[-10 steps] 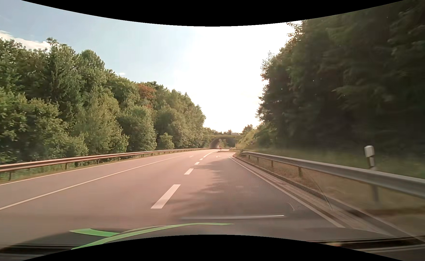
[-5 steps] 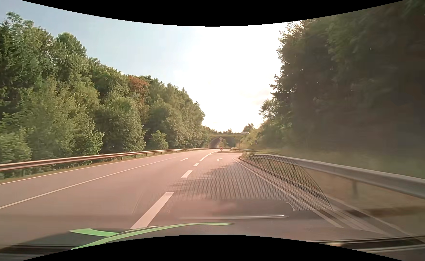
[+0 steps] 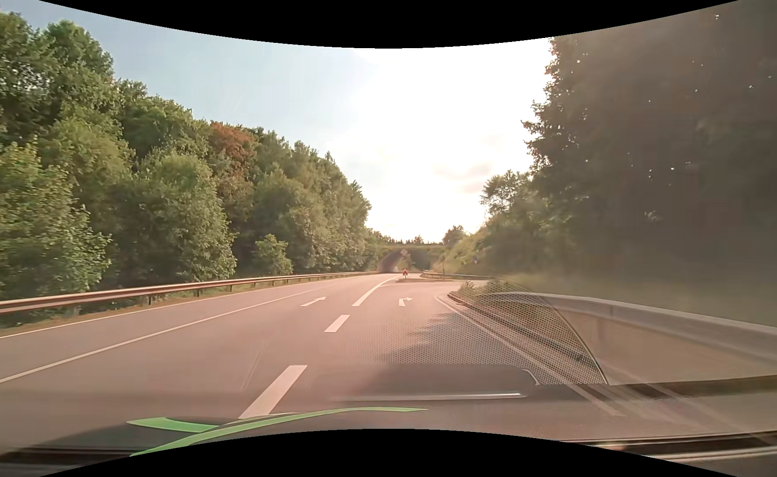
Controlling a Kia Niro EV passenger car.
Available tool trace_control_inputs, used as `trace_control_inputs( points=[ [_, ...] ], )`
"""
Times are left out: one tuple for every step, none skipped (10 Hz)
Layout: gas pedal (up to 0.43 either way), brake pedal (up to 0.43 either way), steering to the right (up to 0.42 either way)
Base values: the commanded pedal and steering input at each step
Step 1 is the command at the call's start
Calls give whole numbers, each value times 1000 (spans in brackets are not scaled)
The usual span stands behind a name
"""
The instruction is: Follow the waypoints while adhering to traffic rules and regulations
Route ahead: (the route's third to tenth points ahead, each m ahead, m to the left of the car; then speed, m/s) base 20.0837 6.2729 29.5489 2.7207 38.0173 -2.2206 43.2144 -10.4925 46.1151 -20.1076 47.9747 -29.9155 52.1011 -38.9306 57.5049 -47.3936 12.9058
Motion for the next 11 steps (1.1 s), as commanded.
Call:
trace_control_inputs(
  points=[
    [0, 238, 12],
    [0, 238, 12],
    [0, 238, 13],
    [0, 238, 16],
    [0, 238, 20],
    [0, 244, 23],
    [0, 238, 26],
    [0, 244, 30],
    [0, 244, 39],
    [0, 238, 49],
    [0, 238, 56]
  ],
)
